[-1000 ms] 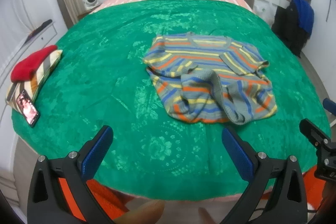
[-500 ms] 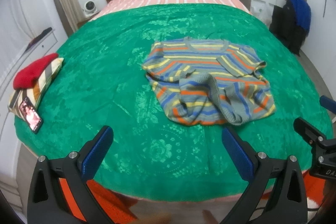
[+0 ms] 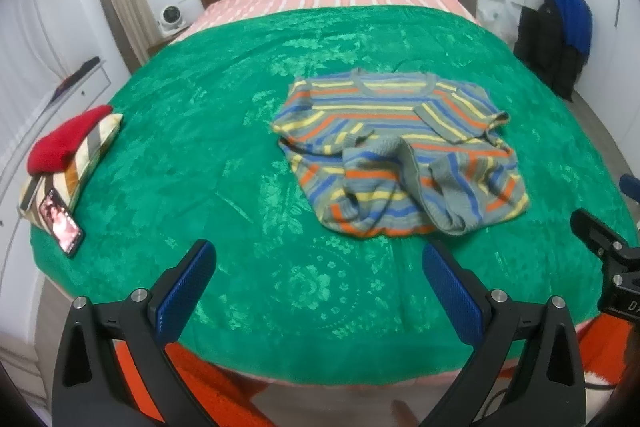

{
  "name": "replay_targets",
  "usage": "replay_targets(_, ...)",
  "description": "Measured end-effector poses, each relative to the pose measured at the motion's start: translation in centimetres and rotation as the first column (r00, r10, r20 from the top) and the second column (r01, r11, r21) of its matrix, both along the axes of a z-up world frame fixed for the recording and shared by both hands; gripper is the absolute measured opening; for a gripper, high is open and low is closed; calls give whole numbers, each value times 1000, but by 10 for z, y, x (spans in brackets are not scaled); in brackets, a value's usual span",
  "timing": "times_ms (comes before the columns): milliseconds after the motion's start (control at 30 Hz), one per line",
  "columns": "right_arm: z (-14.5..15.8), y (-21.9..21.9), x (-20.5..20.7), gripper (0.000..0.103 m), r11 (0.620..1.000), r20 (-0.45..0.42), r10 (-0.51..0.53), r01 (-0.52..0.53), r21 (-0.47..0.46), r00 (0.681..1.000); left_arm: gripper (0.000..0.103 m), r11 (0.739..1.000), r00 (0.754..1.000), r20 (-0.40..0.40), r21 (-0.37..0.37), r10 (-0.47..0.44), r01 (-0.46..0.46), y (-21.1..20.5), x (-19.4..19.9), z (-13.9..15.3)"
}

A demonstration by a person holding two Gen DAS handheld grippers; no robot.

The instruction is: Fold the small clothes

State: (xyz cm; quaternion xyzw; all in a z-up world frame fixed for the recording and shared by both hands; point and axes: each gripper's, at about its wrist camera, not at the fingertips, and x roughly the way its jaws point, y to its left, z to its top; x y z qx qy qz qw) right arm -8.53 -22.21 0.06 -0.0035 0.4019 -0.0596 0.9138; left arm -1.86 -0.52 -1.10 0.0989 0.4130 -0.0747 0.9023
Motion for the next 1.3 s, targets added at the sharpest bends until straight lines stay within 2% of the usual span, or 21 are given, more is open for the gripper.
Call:
replay_targets(533,-6,-3,-1,103,999,-15,-24,24,-35,1000,103,1000,1000,-11,10,12,-12,2,1,-7)
replay_targets(967,-5,-5,0,103,1000,-6,-26,26,3,1000,103,999,998,-36,-7,42,-42,12,8,-12)
replay_targets(1300,-7,-6,0,103,1000,-10,-15,15,20,1000,103,1000,999,-30,-11,19,-19,10,6,-11)
